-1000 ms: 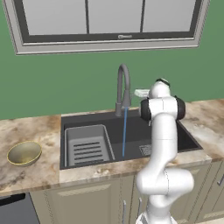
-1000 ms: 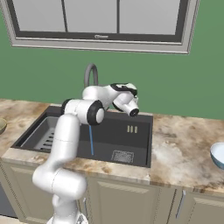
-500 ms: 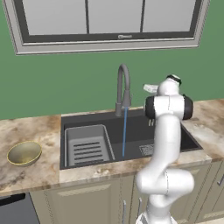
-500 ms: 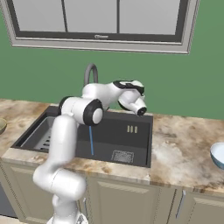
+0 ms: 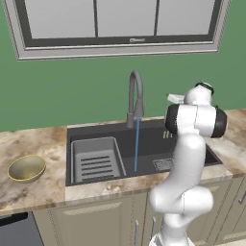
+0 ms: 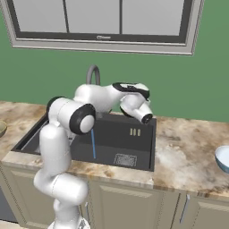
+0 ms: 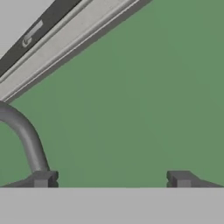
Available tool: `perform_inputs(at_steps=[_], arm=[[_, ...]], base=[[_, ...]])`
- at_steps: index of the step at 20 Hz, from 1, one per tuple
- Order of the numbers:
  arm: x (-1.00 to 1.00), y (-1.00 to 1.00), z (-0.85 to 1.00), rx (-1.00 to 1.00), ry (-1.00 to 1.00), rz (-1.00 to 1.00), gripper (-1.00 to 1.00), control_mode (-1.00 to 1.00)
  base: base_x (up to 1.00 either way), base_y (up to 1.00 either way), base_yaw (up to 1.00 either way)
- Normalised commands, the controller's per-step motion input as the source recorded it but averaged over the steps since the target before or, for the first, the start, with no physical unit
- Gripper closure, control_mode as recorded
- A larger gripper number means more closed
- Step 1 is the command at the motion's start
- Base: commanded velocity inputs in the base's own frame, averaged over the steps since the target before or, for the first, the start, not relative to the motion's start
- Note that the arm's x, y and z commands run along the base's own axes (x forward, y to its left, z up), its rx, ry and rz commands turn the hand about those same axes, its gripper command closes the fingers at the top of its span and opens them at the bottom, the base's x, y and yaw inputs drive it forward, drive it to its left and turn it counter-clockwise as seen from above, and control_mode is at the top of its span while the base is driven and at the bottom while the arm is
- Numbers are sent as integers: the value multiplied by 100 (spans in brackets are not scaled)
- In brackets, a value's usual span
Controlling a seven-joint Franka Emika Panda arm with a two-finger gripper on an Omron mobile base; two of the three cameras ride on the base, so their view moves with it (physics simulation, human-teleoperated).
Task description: Rinse each bowl for a few seconds and place them down in the sink or on the counter.
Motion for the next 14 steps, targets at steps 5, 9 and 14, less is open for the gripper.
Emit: perform_inputs(at_steps=[5, 9, 14], arm=[[-86, -13, 31, -3, 0, -3, -100, -100], [-54, 0, 41, -8, 15, -3, -100, -100], [-42, 0, 28, -7, 32, -3, -100, -100]], base=[[0, 0, 0], [0, 0, 0], [0, 0, 0]])
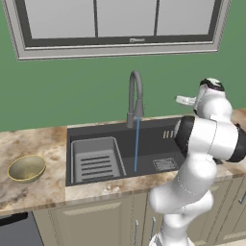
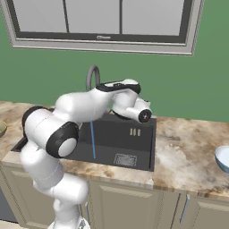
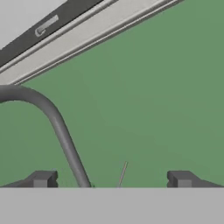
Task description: Rinse each bowl for a few seconds and place them down in the sink or on the counter.
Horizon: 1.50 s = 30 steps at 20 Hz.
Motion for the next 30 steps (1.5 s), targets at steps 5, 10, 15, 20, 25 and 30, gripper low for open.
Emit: perform_inputs(at_steps=[5, 10, 15, 20, 25, 30], arm=[[-48, 0, 15, -4, 33, -4, -100, -100], [-46, 2, 19, -4, 23, -1, -100, -100], [-43, -1, 26, -7, 15, -1, -100, -100], [-40, -18, 19, -13, 19, -10, -100, -100], [-28, -17, 9, -17, 17, -14, -100, -100], [-40, -18, 14, -16, 6, -6, -100, -100]], base=[[0, 0, 0], [0, 0, 0], [0, 0, 0], [0, 0, 0], [0, 0, 0], [0, 0, 0]])
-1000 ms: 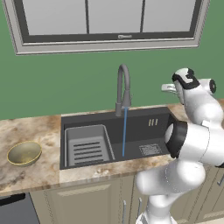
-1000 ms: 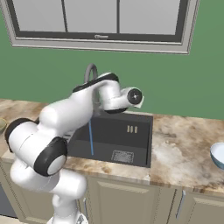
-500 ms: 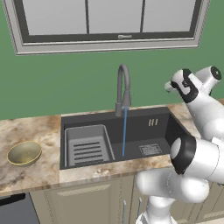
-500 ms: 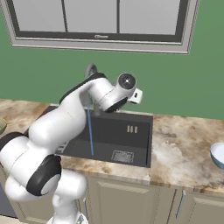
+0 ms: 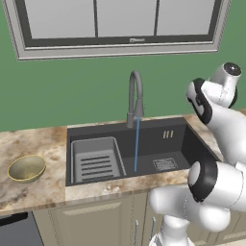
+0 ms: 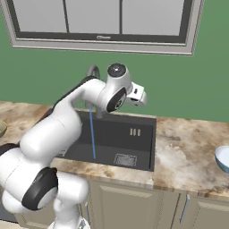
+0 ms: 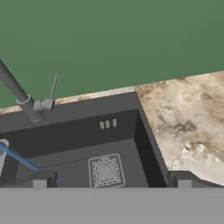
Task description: Rinse each bowl for a few seconds and place them down in the sink or on the counter.
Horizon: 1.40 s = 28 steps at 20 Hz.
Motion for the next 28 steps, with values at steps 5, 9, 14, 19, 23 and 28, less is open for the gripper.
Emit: perform_inputs(at_steps=[5, 9, 14, 19, 23, 28], arm=[[-36, -15, -1, -17, 1, 1, -100, -100], [-16, -18, -14, -15, 1, 3, -100, -100], [-11, -21, -5, -13, 9, 1, -100, -100], [0, -41, 8, -4, 28, -5, -100, -100], [0, -57, 1, 0, 27, -6, -100, -100], [0, -53, -2, 0, 13, -3, -100, -100]], base=[[0, 0, 0], [0, 0, 0], [0, 0, 0], [0, 0, 0], [0, 0, 0], [0, 0, 0]])
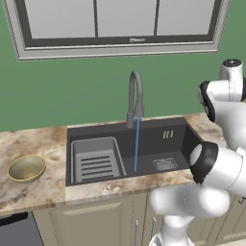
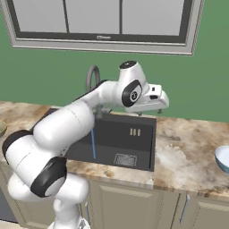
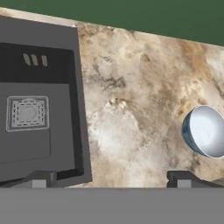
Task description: Rinse each bowl for a few seconds and place them down in the sink or on the counter.
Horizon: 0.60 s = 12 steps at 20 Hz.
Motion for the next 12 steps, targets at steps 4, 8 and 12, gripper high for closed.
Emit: perform_inputs(at_steps=[4, 8, 12], arm=[[-1, -55, -16, 4, -1, 0, -100, -100], [0, -41, -19, 7, -8, 0, -100, -100], [0, -35, -26, 0, -6, 0, -100, -100]], base=[[0, 0, 0], [0, 0, 0], [0, 0, 0]])
